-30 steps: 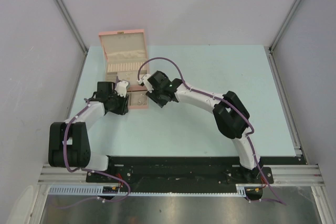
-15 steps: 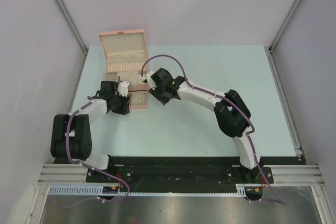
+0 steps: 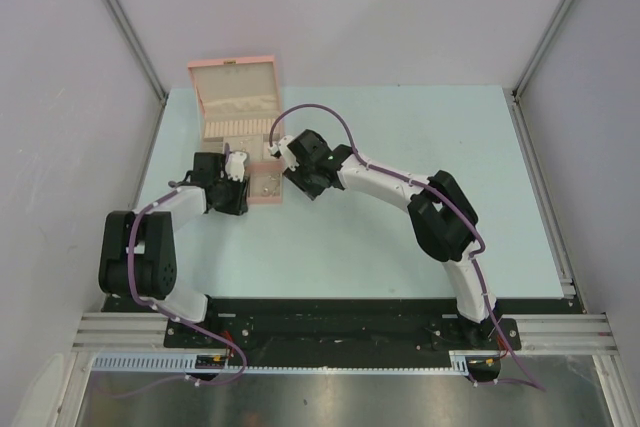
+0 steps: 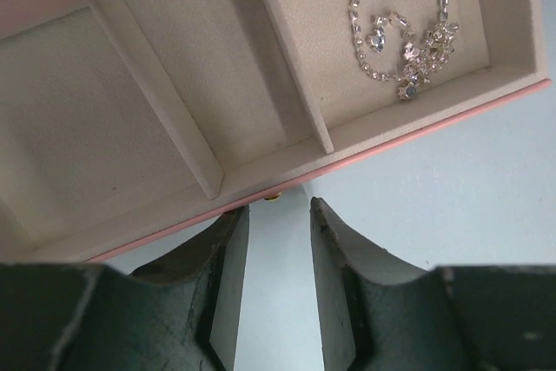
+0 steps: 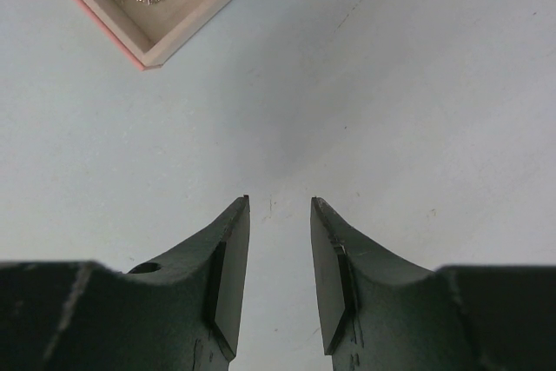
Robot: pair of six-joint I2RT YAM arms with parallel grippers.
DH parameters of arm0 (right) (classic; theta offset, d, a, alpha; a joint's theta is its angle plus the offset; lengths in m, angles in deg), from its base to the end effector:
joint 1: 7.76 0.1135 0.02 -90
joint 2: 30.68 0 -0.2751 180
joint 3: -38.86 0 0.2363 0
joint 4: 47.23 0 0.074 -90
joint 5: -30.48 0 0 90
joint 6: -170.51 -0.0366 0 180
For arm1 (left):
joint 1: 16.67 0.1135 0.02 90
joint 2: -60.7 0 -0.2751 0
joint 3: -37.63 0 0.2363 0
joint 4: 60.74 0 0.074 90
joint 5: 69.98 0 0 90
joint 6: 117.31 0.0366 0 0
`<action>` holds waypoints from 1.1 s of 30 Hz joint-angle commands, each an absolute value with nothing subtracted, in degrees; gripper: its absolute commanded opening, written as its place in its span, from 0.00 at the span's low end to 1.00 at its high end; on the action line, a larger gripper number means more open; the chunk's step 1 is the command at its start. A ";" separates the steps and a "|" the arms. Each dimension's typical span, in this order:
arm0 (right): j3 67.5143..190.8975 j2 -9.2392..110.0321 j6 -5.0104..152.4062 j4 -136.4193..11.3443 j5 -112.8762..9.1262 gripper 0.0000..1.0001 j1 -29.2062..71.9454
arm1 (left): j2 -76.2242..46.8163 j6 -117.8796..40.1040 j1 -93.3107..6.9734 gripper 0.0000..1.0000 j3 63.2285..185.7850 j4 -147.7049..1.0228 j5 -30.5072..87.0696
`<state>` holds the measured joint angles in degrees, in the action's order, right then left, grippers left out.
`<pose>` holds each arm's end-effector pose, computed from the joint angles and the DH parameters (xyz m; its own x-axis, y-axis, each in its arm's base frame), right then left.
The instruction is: Organize the mixed jewelry
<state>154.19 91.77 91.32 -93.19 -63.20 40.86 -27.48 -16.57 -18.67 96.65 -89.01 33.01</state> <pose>0.3115 0.3500 0.2280 -0.3835 -0.7184 -0.5804 -0.8096 0.5639 -0.1631 0.2762 -0.0179 0.1809 -0.7986 0.2096 -0.5642 0.3092 0.9471 -0.0858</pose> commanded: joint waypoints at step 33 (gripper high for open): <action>154.12 88.41 91.06 -92.00 -64.09 0.39 39.88 | -31.93 -23.00 -21.59 0.45 102.70 -76.59 28.11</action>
